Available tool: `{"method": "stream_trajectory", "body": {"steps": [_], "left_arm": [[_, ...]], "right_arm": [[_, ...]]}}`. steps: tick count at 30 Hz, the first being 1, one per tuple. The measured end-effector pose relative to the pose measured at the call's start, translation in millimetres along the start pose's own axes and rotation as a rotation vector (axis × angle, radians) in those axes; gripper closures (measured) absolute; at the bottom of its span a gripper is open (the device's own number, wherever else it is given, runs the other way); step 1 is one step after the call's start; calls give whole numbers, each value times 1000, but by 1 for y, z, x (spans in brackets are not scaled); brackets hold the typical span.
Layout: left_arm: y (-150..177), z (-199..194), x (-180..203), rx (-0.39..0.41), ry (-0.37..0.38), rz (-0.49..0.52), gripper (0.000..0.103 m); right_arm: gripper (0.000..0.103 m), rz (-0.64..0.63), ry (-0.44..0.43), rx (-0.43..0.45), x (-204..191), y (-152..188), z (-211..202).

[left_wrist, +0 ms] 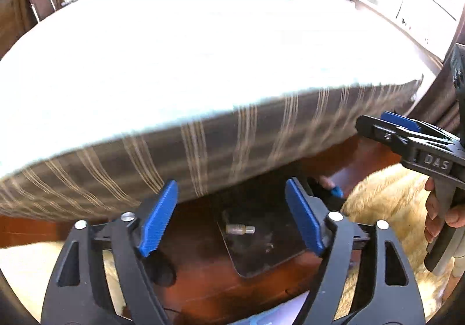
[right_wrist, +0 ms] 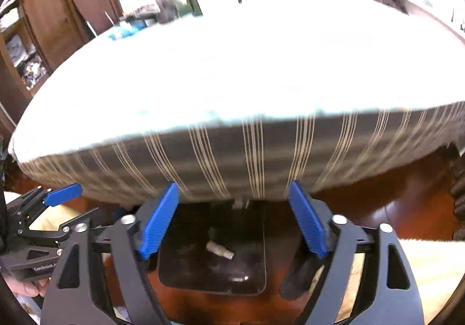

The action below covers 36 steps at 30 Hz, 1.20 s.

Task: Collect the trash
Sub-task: 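Grasp the blue snack wrapper with the left tool while the right tool grasps the green bottle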

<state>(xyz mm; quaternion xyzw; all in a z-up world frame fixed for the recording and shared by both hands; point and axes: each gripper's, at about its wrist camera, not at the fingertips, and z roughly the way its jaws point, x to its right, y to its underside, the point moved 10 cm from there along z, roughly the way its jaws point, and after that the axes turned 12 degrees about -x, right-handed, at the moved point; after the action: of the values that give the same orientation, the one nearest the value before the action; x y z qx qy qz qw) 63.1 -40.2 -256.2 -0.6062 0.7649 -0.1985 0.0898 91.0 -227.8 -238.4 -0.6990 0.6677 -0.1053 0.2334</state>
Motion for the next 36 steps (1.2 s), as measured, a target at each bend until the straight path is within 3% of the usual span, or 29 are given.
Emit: {"method": "stream_trajectory", "body": {"steps": [4,8,15,25,36], "left_arm": [[-24,-29,-7,57,-24,-4,12],[-51,-55,-15,122,-71,6,9],[-91,-66,-43,146,-123,-16,8],[-146,-42,-80,120,-142,-72,8],[-196,3,-96,61,-89,-93,8]], "right_arm": [[7,-26,-10,48,-3,-29,-19],[7,-33,3,83,-6,-59,-23],[3,-81,18,120,-28,-107,-16],[3,-128,37,77,-36,-167,34],[3,-185,50,57,-39,-183,57]]}}
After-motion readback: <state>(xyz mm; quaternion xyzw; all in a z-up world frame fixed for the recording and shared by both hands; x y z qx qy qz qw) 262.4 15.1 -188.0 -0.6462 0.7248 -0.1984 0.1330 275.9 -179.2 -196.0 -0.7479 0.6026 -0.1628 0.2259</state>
